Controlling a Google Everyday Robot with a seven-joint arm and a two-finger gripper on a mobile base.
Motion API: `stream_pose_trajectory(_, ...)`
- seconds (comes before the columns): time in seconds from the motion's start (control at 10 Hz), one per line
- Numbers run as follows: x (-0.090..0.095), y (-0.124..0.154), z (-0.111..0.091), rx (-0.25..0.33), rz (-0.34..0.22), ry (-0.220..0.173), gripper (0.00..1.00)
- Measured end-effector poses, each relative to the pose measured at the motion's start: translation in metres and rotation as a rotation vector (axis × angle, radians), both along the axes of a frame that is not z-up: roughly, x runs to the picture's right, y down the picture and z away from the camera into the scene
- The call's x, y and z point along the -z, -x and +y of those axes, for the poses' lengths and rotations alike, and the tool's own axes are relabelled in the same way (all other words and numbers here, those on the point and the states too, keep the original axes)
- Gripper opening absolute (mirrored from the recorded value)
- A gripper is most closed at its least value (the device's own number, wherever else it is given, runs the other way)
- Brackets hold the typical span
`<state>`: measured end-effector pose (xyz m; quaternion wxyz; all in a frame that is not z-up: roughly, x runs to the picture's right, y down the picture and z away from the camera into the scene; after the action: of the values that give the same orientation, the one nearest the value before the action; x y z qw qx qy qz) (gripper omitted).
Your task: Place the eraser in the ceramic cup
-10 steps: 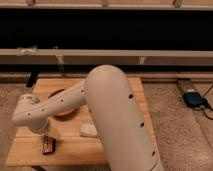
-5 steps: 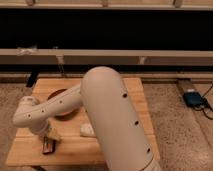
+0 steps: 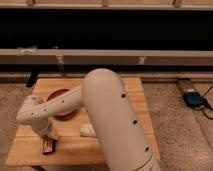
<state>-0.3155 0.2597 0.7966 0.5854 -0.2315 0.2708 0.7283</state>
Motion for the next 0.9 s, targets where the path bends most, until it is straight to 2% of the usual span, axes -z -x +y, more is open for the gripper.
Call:
stream_pose_trajectory(0.2,0.003,-0.004,-0.004,-0.013,-0.001,0.004,0.27)
stream_pose_trajectory(0.3,0.007,-0.007,-0.009,-0.033,-0.008,0.005,0.14)
stream_pose_trajectory(0.4,0.013,-0.008,-0.016,-0.054,-0.020,0.002,0.06)
stream_pose_trajectory(0.5,0.019,-0.008,-0.023,-0.072,-0.032,-0.003,0.01)
stream_pose_trajectory(0.7,0.029,-0.010,-0.035,-0.099,-0.054,-0.015,0.00)
stream_pose_trajectory(0.9,0.030,-0.008,-0.033,-0.096,-0.057,-0.014,0.00)
